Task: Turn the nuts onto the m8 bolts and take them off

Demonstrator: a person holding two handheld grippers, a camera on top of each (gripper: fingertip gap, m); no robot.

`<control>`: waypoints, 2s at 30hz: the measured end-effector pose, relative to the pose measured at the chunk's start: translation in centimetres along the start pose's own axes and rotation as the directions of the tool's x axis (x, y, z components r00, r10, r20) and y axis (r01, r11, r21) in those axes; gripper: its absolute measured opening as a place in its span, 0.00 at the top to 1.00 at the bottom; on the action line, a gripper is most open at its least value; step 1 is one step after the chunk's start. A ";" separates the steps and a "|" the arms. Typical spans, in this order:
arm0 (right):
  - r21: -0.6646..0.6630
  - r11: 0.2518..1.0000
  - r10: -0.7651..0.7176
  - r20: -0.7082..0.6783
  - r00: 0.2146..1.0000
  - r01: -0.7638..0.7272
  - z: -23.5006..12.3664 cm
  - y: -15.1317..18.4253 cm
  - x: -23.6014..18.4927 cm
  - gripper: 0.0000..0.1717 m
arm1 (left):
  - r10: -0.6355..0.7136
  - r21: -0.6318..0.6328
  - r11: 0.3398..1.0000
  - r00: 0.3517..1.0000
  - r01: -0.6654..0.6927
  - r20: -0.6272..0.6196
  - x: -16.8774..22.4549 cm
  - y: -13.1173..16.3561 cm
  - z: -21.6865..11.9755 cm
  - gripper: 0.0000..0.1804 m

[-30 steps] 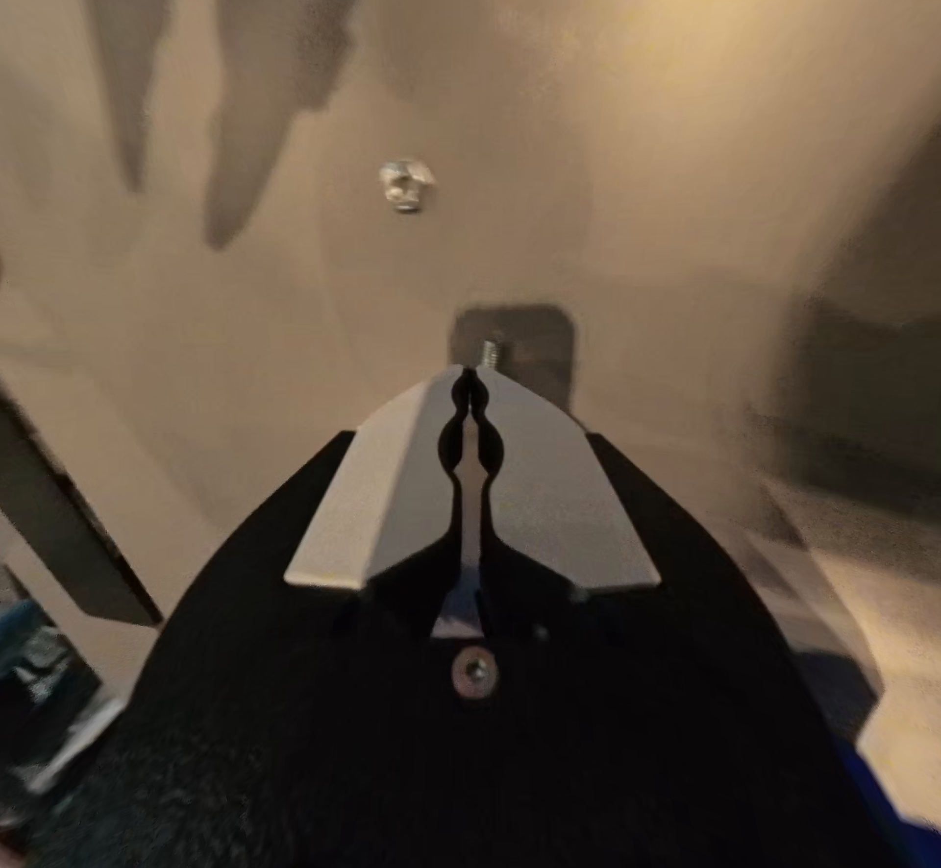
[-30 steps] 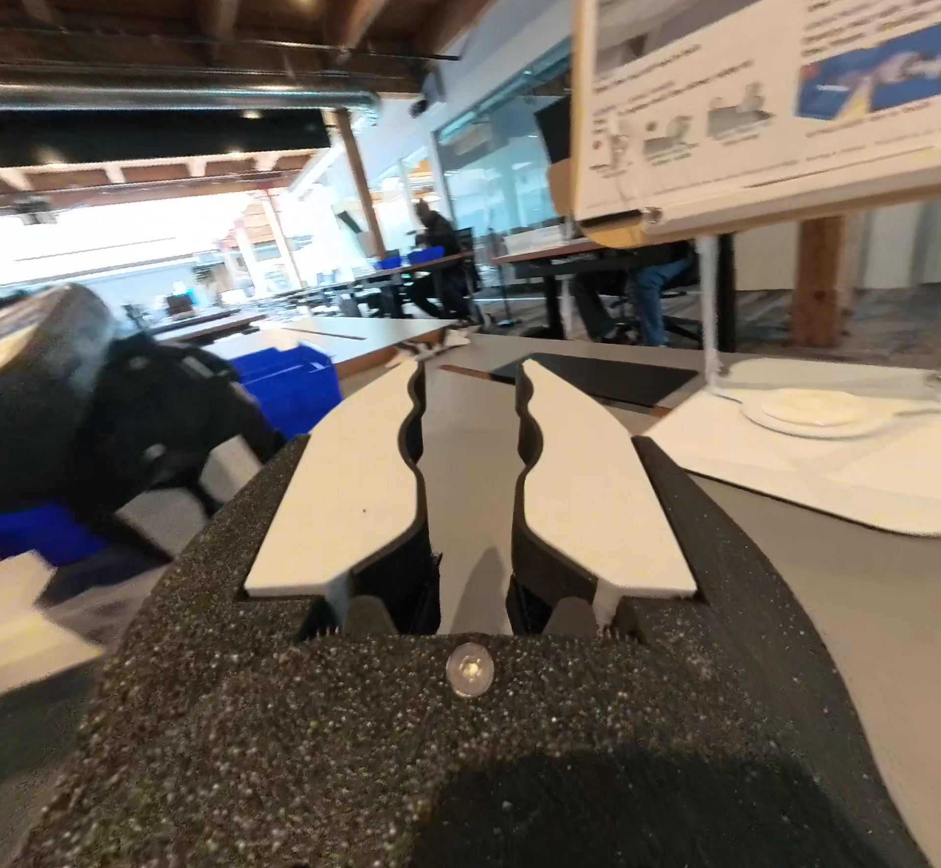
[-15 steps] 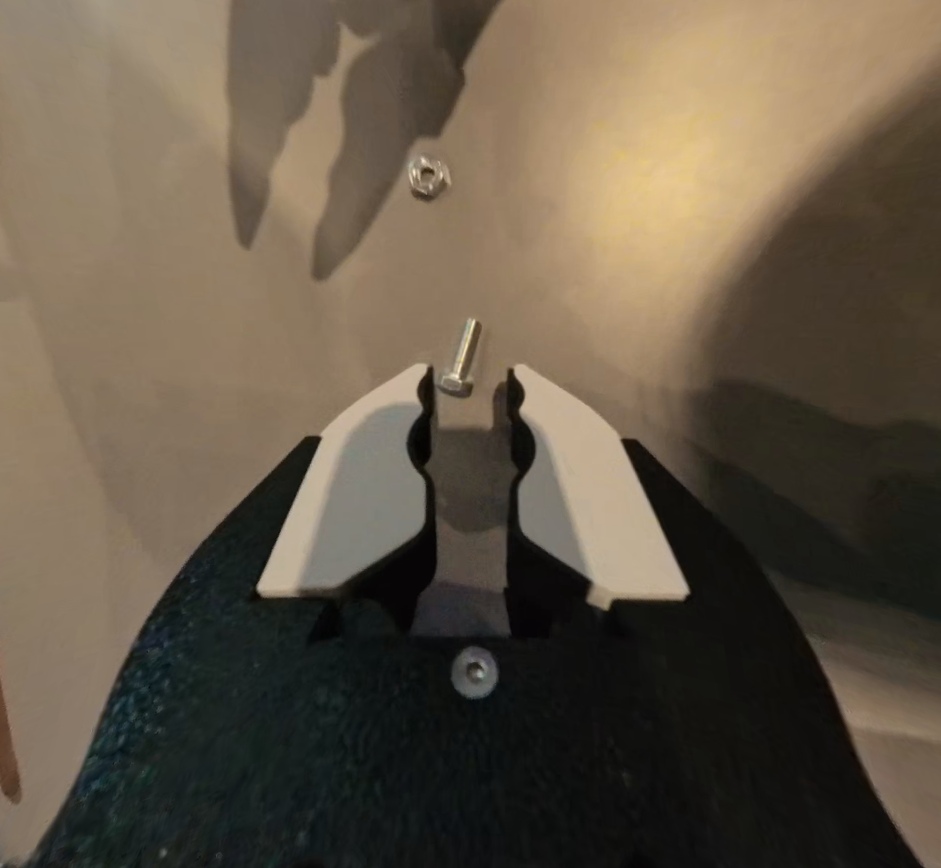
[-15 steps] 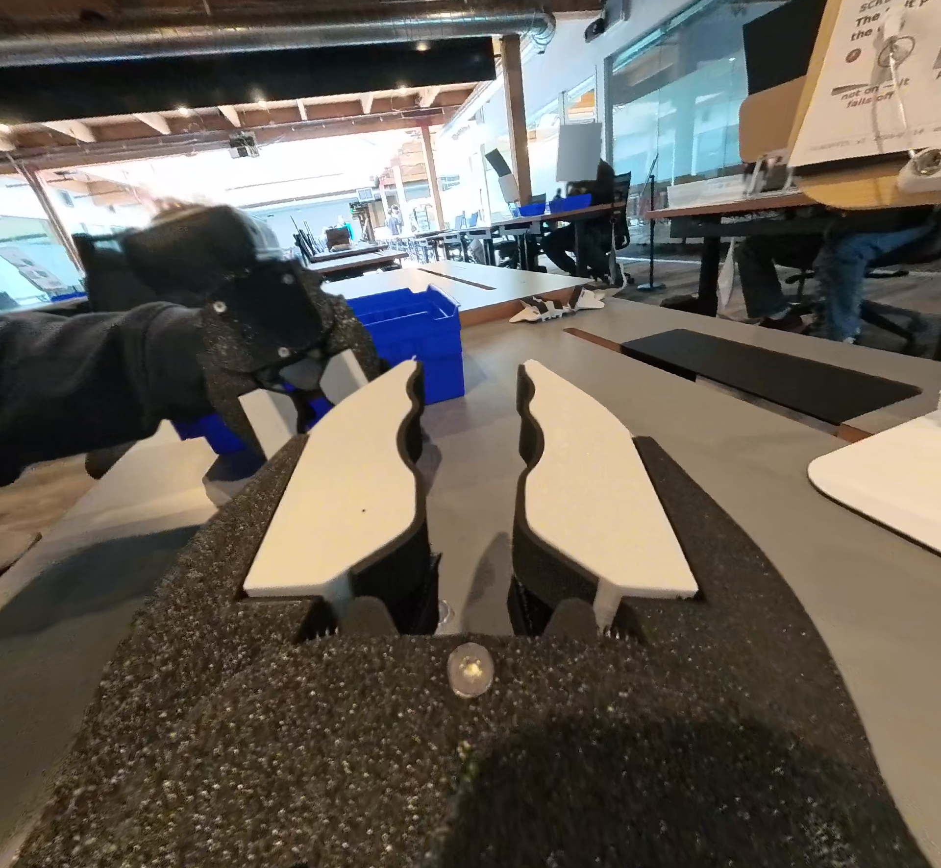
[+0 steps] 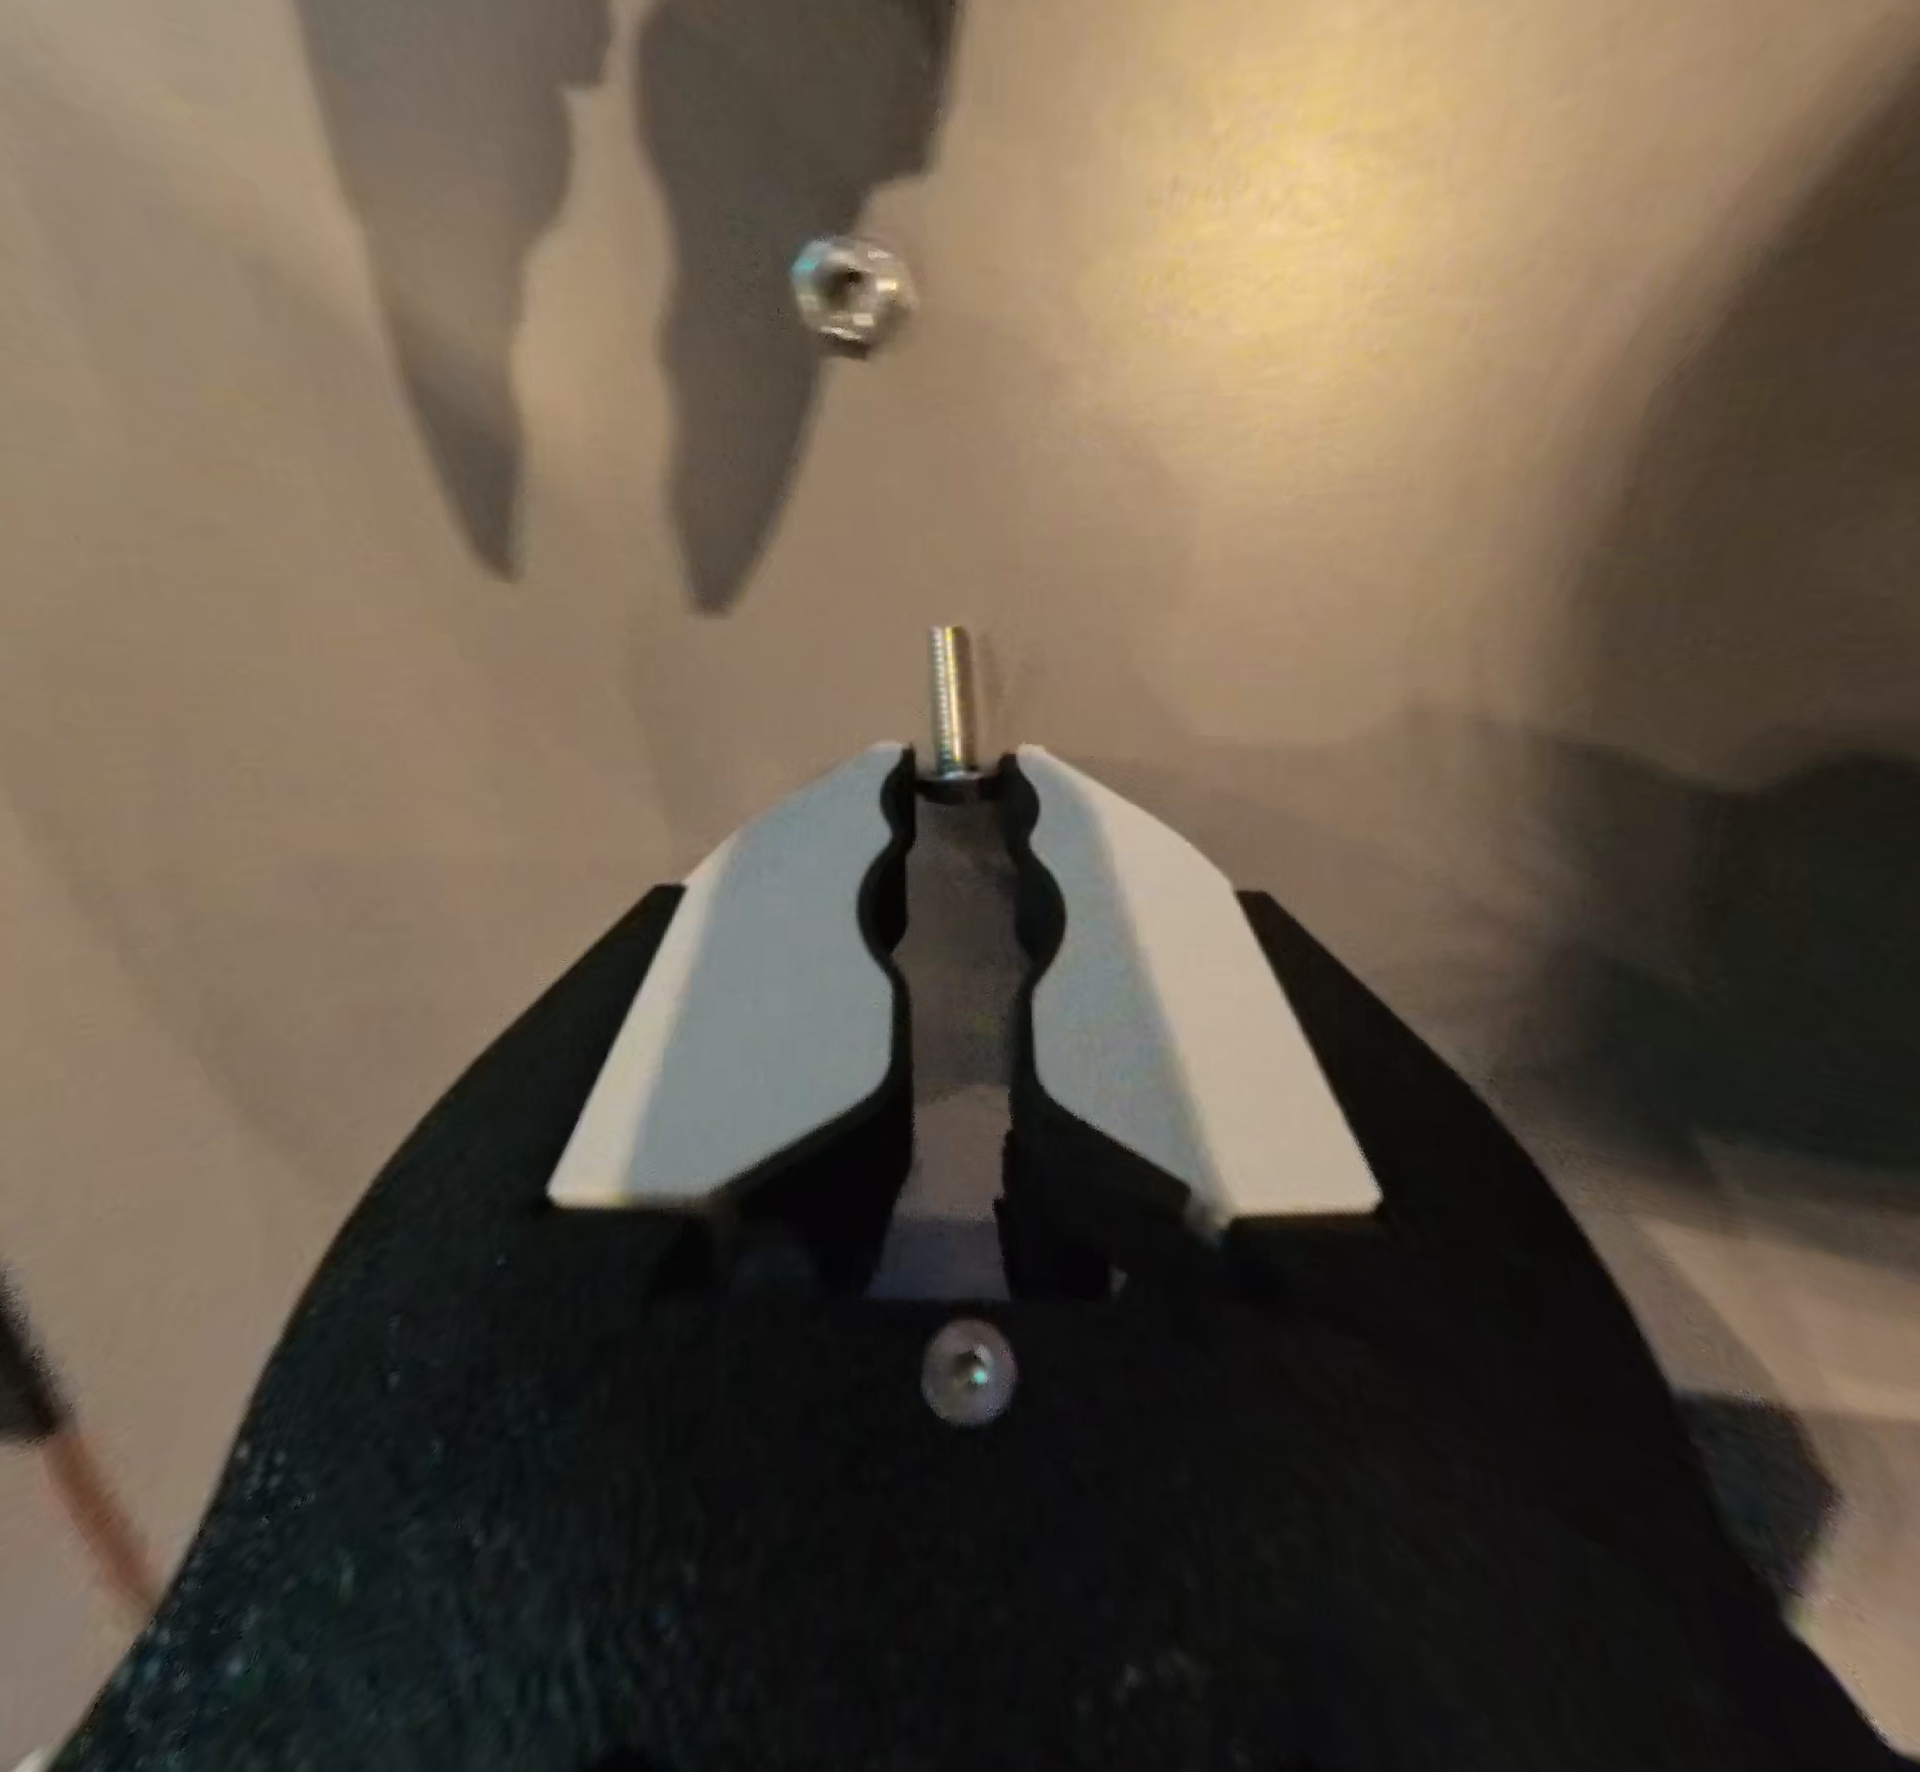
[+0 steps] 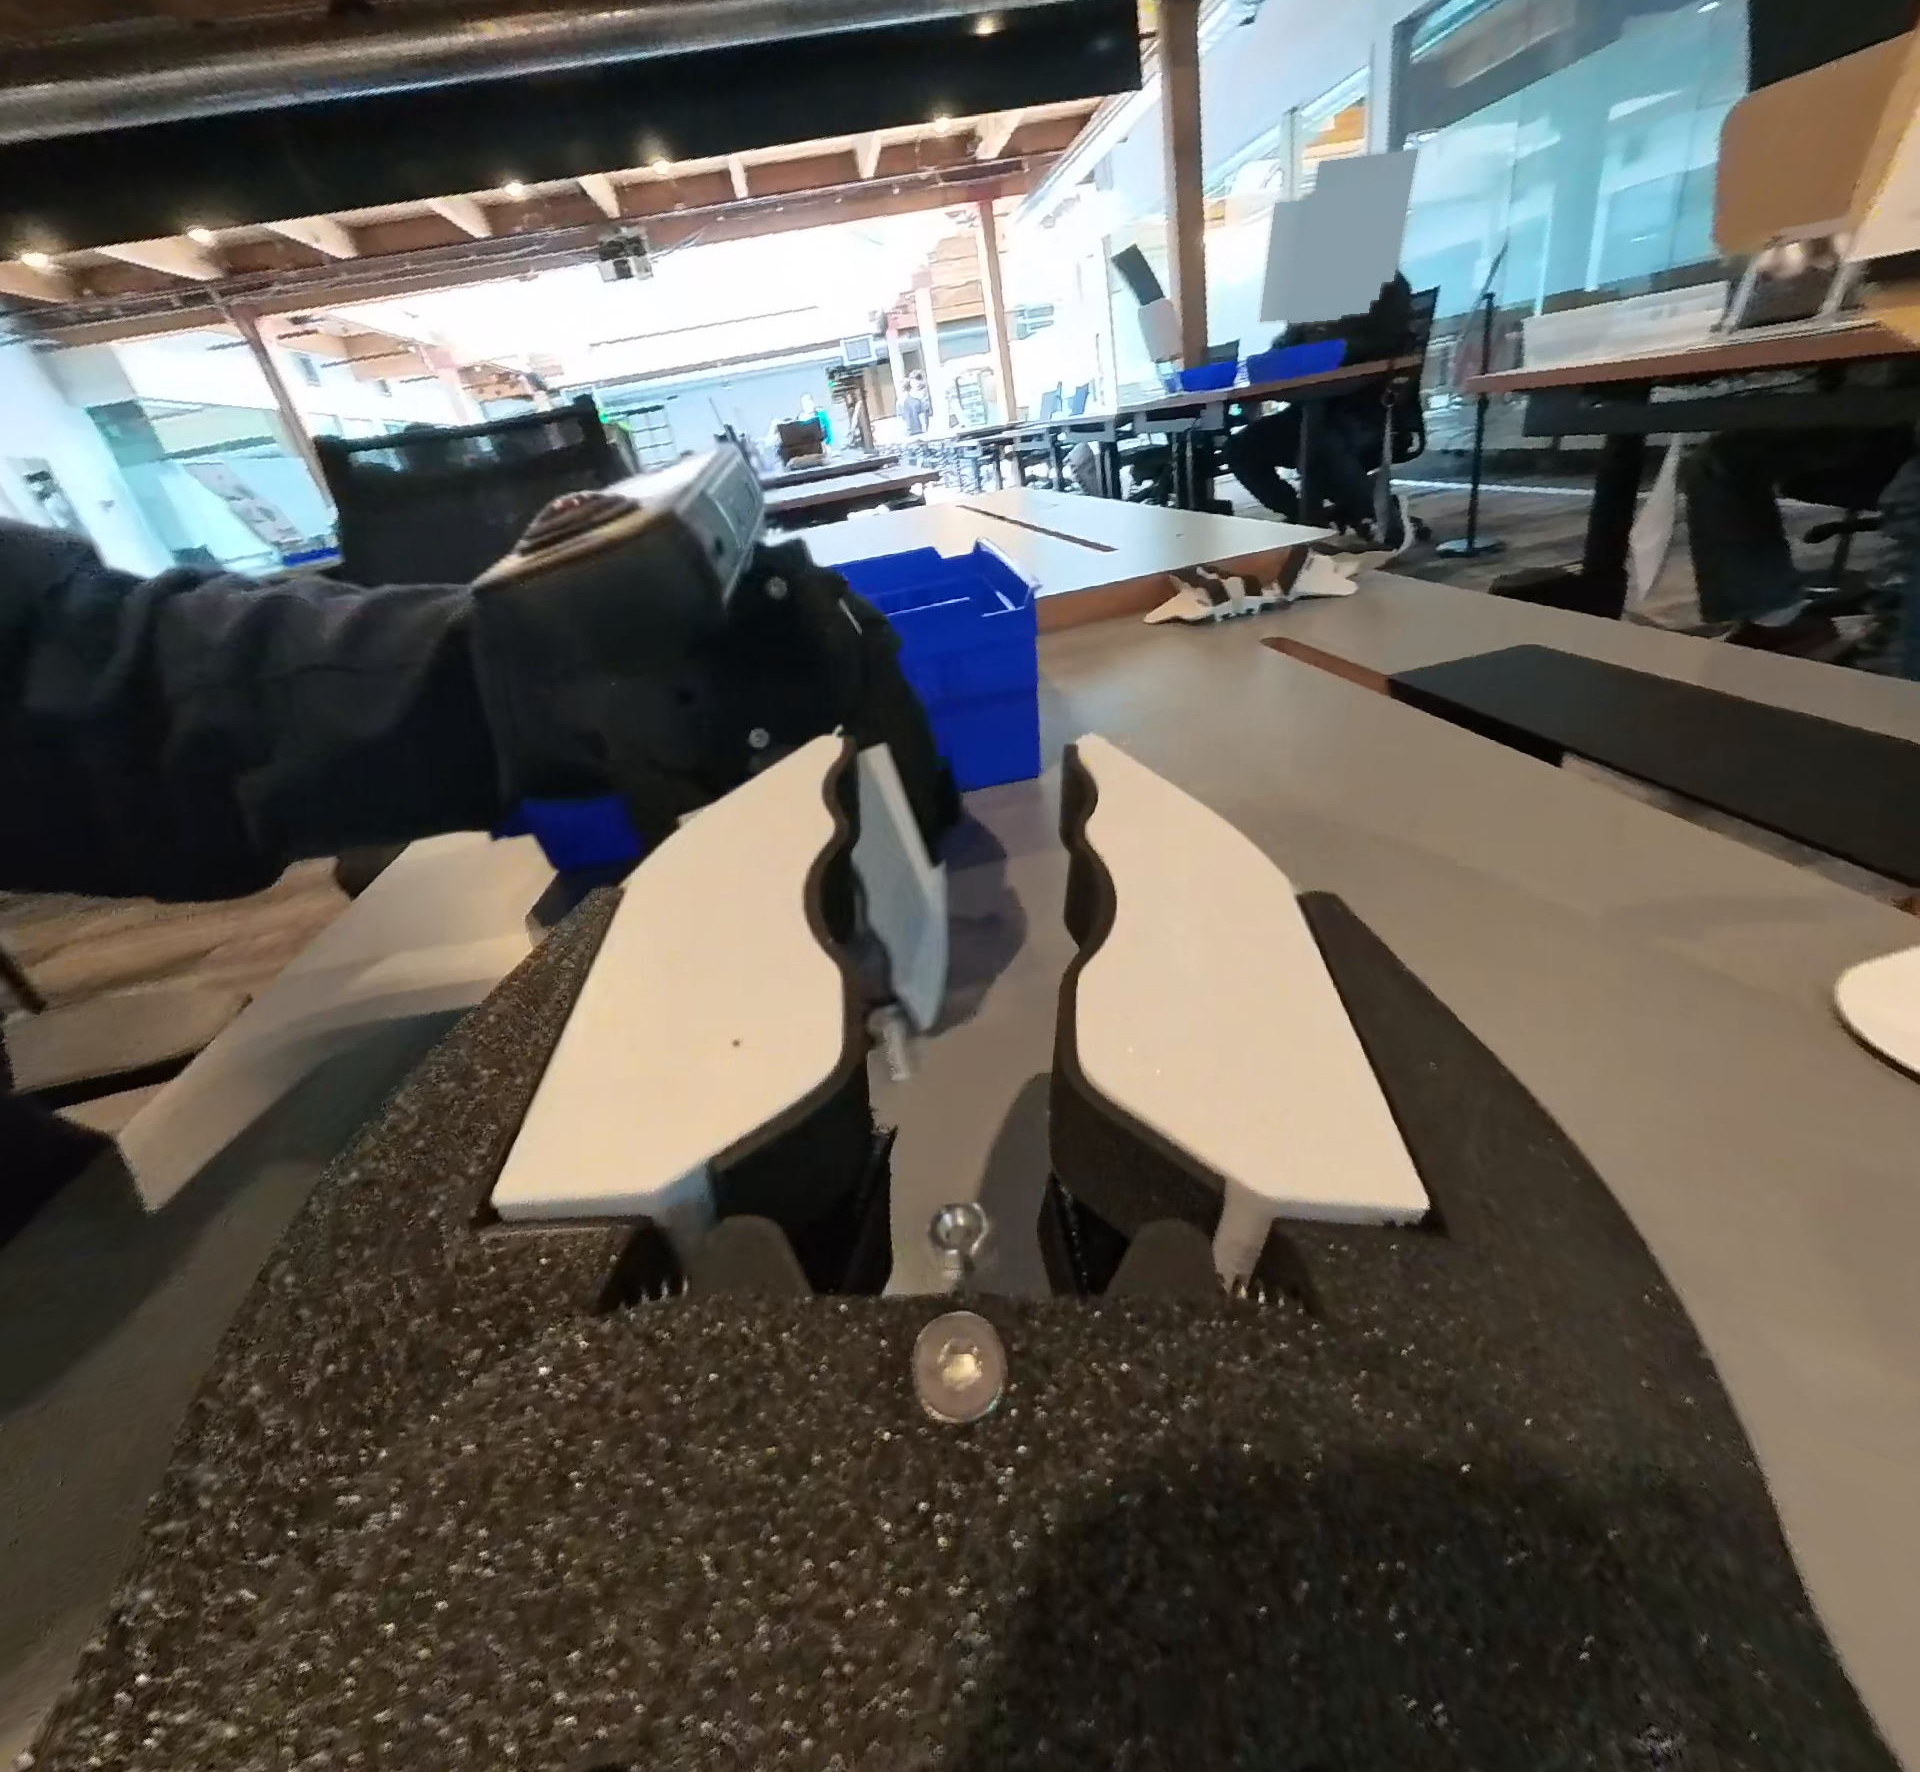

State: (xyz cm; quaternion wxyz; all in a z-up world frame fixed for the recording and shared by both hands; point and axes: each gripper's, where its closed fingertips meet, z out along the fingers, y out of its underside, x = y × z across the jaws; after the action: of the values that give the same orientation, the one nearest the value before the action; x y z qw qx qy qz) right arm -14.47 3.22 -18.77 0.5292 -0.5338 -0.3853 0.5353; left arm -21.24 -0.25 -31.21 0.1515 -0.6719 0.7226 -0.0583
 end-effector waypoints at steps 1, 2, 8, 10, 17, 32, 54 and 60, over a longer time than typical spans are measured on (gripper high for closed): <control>-0.011 1.000 -0.002 0.019 1.000 0.002 0.1 0.2 -0.3 0.80 | 0.017 0.007 1.000 0.997 -0.017 0.078 -0.9 -0.1 -0.1 0.92; -0.019 1.000 -0.006 0.036 0.999 0.007 0.2 0.3 -0.6 0.81 | 0.011 0.040 0.999 0.991 -0.017 0.136 -1.5 -0.5 -0.3 0.92; 0.026 0.998 -0.053 0.107 0.993 0.050 0.3 -0.3 -2.1 0.80 | -0.235 0.598 0.799 0.950 0.069 0.205 -2.8 -6.7 -5.2 0.92; 0.065 0.997 -0.053 0.157 0.986 0.044 0.2 -0.9 -2.9 0.85 | -0.261 0.724 0.688 0.949 0.054 0.177 -2.5 -8.3 -7.2 0.92; 0.111 0.990 -0.115 0.224 0.968 0.092 0.0 -1.6 -4.5 0.92 | -0.248 0.821 0.570 0.957 0.017 0.152 -1.7 -10.2 -9.1 0.92; 0.074 0.989 -0.145 0.270 0.952 0.129 -0.2 -0.9 -5.2 0.96 | -0.325 0.836 0.535 0.943 0.121 0.072 -1.6 -10.5 -9.1 0.70; 0.094 0.989 -0.142 0.320 0.937 0.118 -0.3 -0.9 -6.1 0.96 | -0.302 0.724 0.681 0.943 0.111 0.139 -0.7 -10.7 -8.1 0.91; 0.105 0.986 -0.154 0.269 0.951 0.130 -0.2 -1.1 -5.4 0.96 | -0.353 0.695 0.716 0.892 0.064 0.282 -1.7 -10.5 -8.1 0.91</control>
State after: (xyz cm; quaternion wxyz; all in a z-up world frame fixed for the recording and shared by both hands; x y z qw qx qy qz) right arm -14.77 -1.97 -16.83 0.5298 -0.4013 -0.4693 0.5814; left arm -13.52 -0.44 -20.25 0.5171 -0.6481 0.5243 -0.1939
